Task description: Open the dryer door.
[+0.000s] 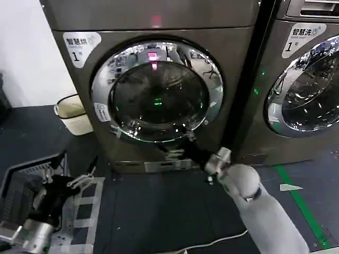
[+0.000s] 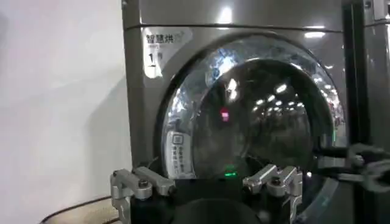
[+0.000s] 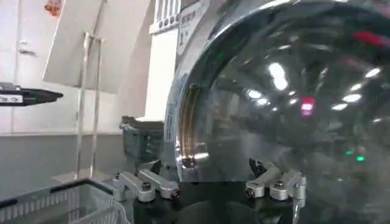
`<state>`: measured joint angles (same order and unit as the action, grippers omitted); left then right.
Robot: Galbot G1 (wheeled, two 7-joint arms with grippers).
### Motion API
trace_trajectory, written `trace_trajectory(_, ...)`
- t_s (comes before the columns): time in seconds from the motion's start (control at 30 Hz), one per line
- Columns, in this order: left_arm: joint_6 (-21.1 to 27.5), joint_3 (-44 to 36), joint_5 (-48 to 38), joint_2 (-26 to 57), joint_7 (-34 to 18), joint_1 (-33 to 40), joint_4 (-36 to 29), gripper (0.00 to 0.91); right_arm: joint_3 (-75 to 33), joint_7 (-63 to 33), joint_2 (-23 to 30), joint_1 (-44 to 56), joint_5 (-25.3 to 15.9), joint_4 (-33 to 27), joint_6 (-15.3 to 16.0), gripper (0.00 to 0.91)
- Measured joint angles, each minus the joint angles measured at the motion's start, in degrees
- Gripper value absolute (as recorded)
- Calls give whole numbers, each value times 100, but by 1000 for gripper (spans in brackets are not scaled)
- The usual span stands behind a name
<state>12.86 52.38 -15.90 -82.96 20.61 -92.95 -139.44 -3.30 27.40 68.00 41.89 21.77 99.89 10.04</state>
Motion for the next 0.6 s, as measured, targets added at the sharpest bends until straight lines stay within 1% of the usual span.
trace_trajectory(0.3,-8,-2,62,-10,21,-30,-36,907,729,191,473,-1087,33,-995,-61,907)
trace_trajectory(0.47,-2,-2,80,-12,20,-34,-39,907,1020,218,695,-1560,24,-1510,-190,907)
trace_trajectory(0.6,-8,12,172,-12,6,-41,-9,907,1200,301,878,-1837,33,-1931,-192,907)
